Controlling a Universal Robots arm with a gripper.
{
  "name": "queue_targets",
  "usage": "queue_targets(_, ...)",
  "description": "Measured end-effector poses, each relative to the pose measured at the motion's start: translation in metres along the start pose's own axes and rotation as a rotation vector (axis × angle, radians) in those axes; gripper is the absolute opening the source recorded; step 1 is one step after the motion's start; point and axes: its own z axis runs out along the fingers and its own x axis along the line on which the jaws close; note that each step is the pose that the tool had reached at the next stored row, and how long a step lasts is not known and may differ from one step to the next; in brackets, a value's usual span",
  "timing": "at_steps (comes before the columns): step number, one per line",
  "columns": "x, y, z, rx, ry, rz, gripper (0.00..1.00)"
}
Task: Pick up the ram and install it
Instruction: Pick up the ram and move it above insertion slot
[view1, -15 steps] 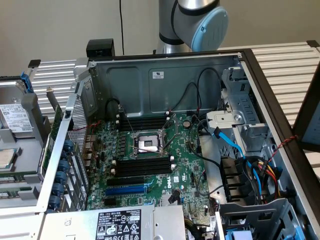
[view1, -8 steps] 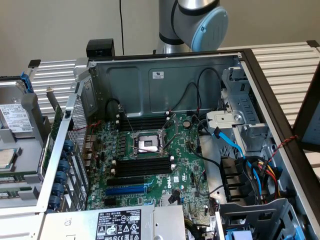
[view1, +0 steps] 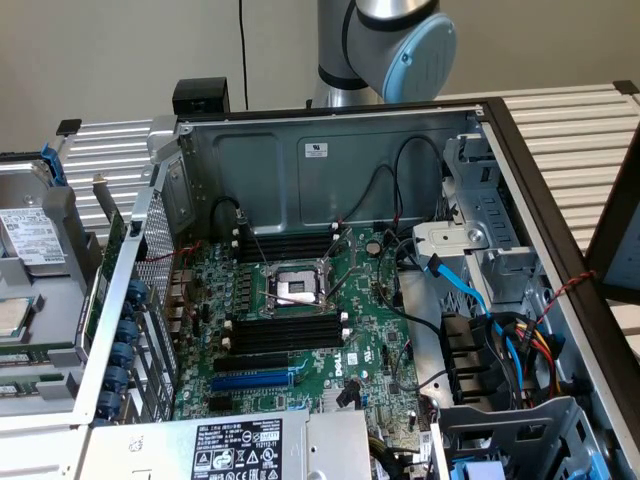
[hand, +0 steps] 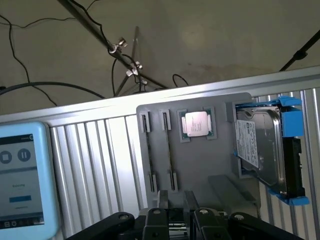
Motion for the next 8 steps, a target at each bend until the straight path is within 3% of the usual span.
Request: queue_targets(8, 0.0041, 0.0055, 0.0109, 0.0016, 0.001, 0.0, 0.27)
